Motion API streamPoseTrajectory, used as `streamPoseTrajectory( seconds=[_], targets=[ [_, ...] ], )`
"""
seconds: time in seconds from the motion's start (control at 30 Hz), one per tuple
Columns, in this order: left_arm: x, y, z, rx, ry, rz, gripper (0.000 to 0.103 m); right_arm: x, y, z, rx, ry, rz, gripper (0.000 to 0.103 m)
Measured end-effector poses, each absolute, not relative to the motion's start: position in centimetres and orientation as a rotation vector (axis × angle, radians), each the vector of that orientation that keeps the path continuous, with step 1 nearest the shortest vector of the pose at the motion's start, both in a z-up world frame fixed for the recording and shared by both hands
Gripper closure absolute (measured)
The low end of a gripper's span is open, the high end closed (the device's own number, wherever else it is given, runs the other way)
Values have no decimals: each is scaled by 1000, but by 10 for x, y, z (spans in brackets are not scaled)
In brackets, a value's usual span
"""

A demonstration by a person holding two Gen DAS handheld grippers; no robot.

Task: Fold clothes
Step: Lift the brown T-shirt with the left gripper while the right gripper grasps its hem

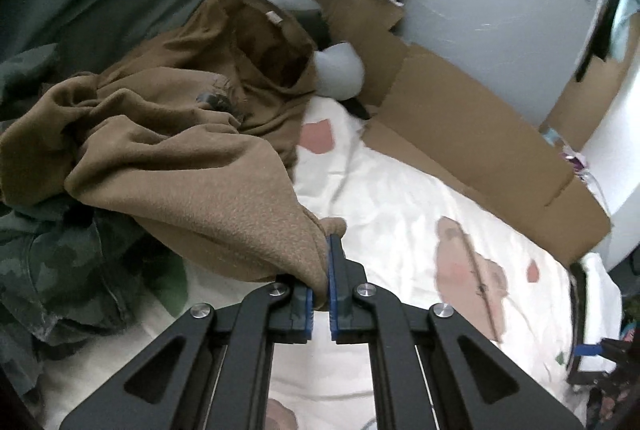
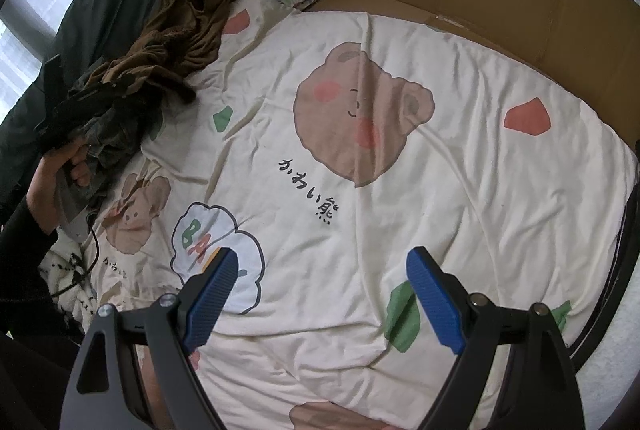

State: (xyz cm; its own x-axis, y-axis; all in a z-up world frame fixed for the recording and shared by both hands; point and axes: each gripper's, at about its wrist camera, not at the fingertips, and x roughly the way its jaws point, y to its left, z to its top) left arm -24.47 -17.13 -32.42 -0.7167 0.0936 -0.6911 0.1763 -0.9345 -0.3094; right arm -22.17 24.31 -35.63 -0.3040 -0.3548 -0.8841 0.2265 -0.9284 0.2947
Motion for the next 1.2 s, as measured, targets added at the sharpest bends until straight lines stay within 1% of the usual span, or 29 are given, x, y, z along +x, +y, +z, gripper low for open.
streamPoseTrajectory(
  seconds=[0.4,0.5,0.7,1.07,1.2],
  targets=[
    [-226,-95,-311,1322,689,-2947,99,-222,236,-352,1562,-174,-2258,16],
    [-224,-69,-310,1373,678,-3003,99,-222,233,-352,1554,-176,-2253,16],
    [-225,-30,-310,1464,722,-3054,99,-222,225,-351,1527,-173,-2239,16],
    [-217,21,-287,1569,701,-3221,99,-223,213,-346,1449,-205,-2224,16],
    [-213,42,-281,1634,730,-3277,99,-224,211,-338,1381,-223,-2241,23]
  ],
)
